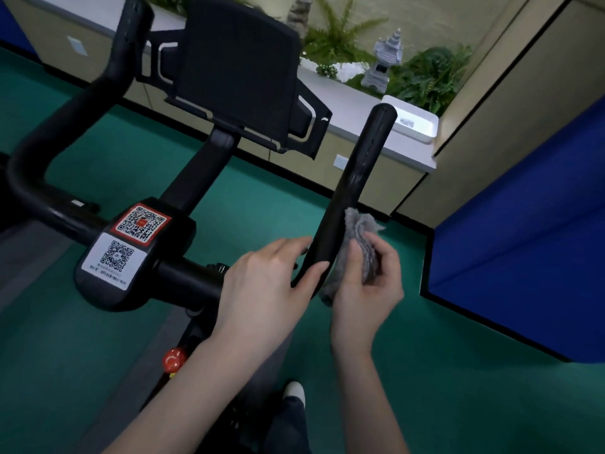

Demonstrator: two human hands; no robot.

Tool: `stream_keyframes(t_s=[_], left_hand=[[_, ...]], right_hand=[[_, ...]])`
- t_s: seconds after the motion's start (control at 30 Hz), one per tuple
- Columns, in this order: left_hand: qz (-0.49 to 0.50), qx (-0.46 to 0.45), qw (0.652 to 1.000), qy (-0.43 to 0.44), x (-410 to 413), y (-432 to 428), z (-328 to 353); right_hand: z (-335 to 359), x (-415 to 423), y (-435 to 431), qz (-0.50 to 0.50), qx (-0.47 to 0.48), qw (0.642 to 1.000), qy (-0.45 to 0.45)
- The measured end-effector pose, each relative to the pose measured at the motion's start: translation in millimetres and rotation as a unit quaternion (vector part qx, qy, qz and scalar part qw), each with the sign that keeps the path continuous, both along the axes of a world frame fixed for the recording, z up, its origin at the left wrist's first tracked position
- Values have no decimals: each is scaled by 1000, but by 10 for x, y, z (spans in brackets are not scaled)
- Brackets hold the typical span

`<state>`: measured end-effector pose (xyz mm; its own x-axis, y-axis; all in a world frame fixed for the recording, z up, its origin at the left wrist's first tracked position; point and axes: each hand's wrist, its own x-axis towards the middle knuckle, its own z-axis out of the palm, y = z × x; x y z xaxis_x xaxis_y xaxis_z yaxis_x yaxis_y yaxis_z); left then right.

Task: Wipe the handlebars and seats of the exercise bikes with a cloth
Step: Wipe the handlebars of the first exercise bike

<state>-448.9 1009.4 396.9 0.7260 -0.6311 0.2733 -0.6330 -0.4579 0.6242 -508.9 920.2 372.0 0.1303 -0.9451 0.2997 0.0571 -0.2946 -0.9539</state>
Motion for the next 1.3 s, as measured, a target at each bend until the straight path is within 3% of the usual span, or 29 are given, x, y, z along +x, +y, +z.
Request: stream_keyframes(t_s=[0.2,0.4,0.8,1.0,1.1,1.23,1.3], left_hand=[[15,-1,1000,23,-13,-21,36],[12,2,999,42,-9,-36,61],[14,14,999,37,-4,-21,44],[9,13,999,36,1,-23,28],[3,11,999,36,9,-19,6],[0,22,999,28,5,-11,-5],[0,30,999,28,4,-6,-1]], right_hand=[[204,86,-363,75,-95,991,56],[143,-105,-321,190,-273,934,131],[251,-67,-503,200,-269,920,205],[519,196,-655,189,-307,887,290],[670,280,-743,224,-328,846,354],[797,284,-668,363,-359,746,428],[879,383,-723,379,-367,704,476]])
